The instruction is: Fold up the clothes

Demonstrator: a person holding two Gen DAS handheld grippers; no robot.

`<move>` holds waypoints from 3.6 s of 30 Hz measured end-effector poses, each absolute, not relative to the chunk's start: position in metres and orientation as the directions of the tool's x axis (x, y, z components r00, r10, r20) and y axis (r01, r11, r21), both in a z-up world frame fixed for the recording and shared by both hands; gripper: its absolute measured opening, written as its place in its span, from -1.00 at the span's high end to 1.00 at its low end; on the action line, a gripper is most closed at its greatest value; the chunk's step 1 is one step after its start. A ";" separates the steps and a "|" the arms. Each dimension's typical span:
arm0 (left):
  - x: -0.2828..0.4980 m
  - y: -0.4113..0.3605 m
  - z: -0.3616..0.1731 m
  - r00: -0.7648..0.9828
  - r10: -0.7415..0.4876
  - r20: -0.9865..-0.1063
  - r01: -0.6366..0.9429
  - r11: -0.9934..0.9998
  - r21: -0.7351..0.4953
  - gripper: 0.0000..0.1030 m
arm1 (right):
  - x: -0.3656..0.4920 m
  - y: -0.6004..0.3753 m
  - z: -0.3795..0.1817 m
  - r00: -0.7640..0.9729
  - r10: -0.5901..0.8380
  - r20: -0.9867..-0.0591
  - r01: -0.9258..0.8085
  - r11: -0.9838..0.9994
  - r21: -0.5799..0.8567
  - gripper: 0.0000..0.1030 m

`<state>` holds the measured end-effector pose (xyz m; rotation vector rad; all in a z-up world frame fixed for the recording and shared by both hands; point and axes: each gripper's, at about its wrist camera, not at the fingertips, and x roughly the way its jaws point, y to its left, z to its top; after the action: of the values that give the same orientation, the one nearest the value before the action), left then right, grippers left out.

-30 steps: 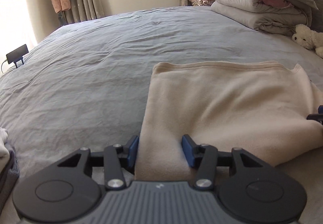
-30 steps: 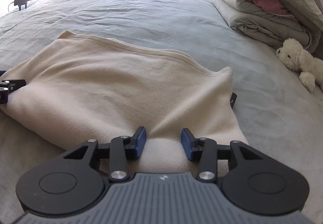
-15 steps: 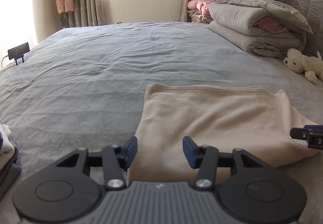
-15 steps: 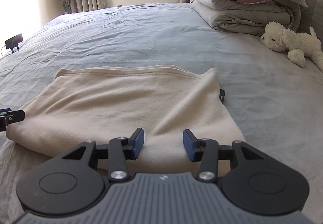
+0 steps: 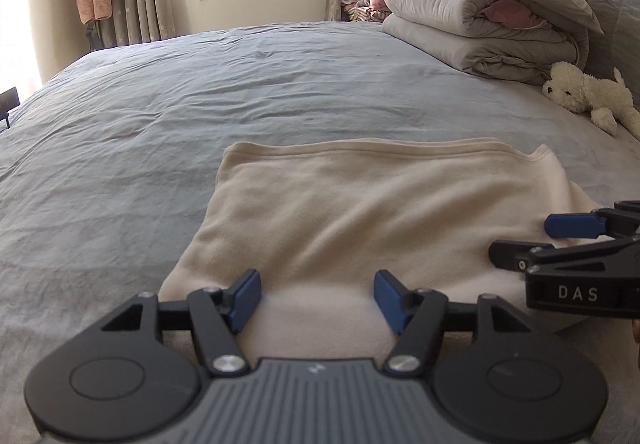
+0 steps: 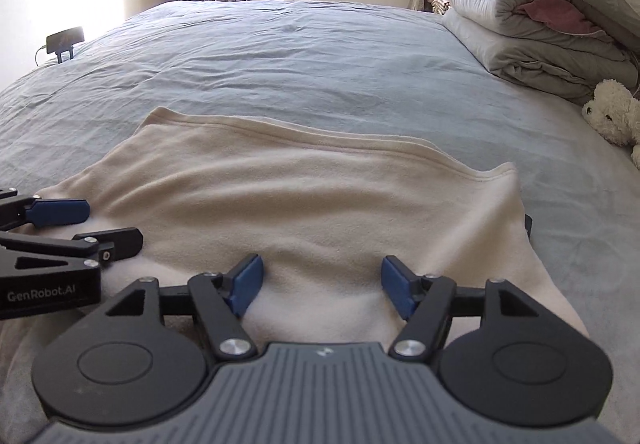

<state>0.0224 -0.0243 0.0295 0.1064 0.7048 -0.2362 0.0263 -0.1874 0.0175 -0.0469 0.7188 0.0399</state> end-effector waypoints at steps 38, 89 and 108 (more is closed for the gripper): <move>0.010 -0.010 0.050 0.740 -0.192 -0.644 0.246 0.969 -0.005 -0.40 | 0.031 -0.185 0.025 0.779 -0.026 -0.626 -0.028 0.997 -0.075 0.75; 0.025 0.019 0.041 0.694 -0.256 -0.673 0.224 0.965 -0.136 -0.43 | 0.014 -0.231 0.027 0.691 -0.005 -0.723 0.040 0.999 0.031 0.03; 0.001 -0.006 0.043 0.755 -0.307 -0.579 0.330 0.941 -0.070 -0.44 | -0.005 -0.197 0.033 0.750 0.105 -0.653 -0.077 0.994 0.071 0.02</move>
<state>0.0009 -0.0055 0.0434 0.0372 0.6246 -0.3475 -0.0052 -0.1966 0.0325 0.0407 0.7163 0.0998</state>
